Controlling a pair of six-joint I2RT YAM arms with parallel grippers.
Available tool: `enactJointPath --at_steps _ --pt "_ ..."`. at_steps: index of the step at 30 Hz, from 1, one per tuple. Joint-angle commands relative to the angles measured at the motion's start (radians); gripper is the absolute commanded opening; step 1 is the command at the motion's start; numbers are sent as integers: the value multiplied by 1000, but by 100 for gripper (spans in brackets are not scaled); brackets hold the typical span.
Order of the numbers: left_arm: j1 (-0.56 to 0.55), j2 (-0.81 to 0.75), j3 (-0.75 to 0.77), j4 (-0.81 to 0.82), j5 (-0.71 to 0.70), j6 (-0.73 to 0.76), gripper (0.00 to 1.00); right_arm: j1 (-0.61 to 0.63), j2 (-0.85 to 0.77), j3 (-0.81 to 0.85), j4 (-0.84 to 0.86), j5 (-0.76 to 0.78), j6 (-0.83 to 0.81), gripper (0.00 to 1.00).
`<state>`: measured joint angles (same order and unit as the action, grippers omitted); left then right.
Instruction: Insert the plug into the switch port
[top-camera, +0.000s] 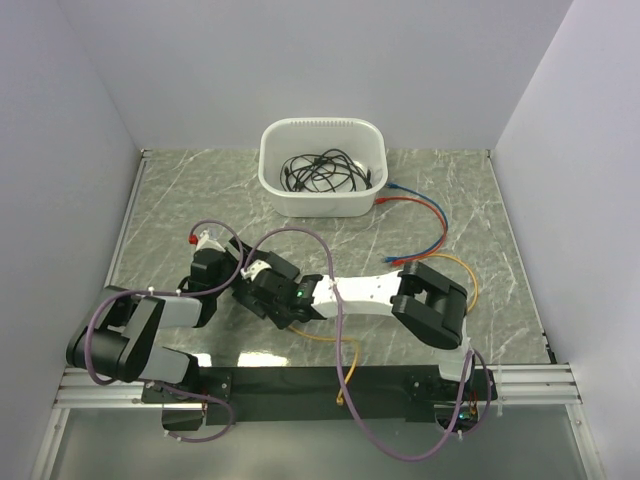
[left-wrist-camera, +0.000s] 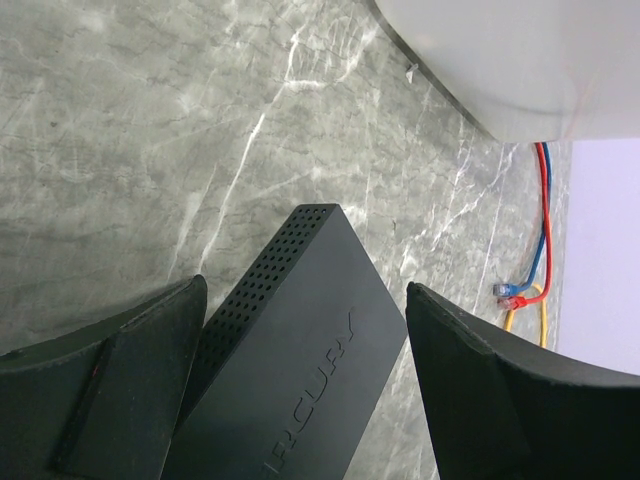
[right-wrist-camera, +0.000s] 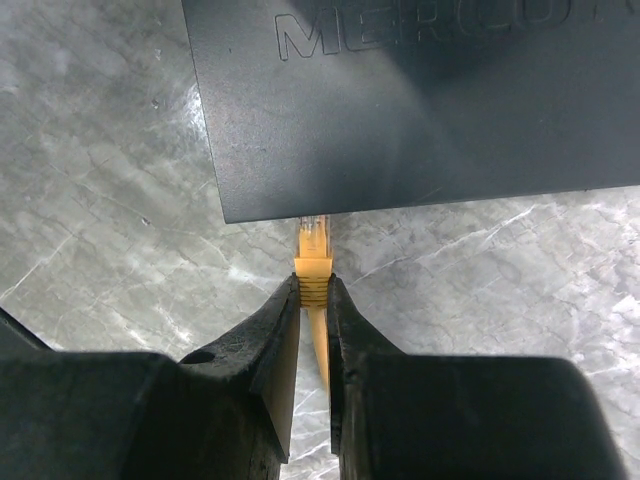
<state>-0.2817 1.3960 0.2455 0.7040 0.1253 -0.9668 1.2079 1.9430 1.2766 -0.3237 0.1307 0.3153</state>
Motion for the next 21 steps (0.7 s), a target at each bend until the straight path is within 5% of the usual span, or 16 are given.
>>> enactJointPath --at_steps 1,21 --pt "-34 41 -52 -109 36 -30 88 2 -72 1 161 69 -15 0" --pt "-77 67 -144 28 77 -73 87 -2 -140 -106 262 199 -48 0"
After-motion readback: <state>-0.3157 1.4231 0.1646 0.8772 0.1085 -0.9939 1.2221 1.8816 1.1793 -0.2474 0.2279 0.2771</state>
